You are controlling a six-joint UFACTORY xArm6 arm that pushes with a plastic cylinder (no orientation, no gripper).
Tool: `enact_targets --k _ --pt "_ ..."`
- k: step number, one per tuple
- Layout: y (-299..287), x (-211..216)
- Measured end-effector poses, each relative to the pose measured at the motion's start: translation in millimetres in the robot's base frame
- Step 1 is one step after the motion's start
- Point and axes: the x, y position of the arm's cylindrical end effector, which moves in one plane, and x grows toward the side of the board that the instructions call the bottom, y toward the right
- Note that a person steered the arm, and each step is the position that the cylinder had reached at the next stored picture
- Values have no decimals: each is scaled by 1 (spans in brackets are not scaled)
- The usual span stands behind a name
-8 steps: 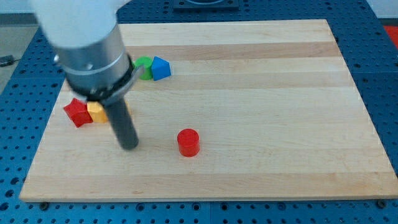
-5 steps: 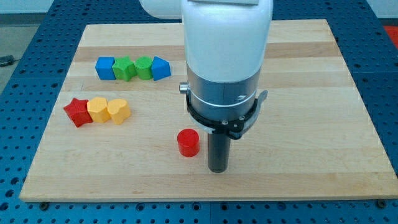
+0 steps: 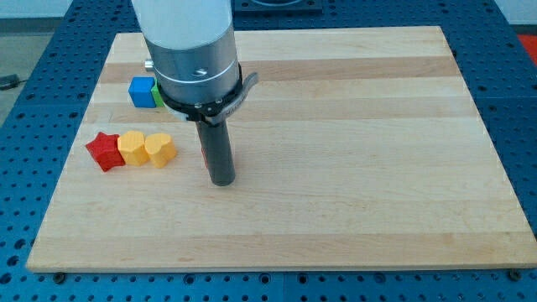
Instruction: Push red circle into the yellow heart
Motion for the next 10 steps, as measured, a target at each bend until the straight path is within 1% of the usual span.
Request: enact_targets --k 1,2,4,5,6,8,10 --pt "11 -7" --pt "16 -22" --pt "9 -27" --pt "18 -43" --pt "11 -55" --pt "-24 -55" --pt "-20 -56"
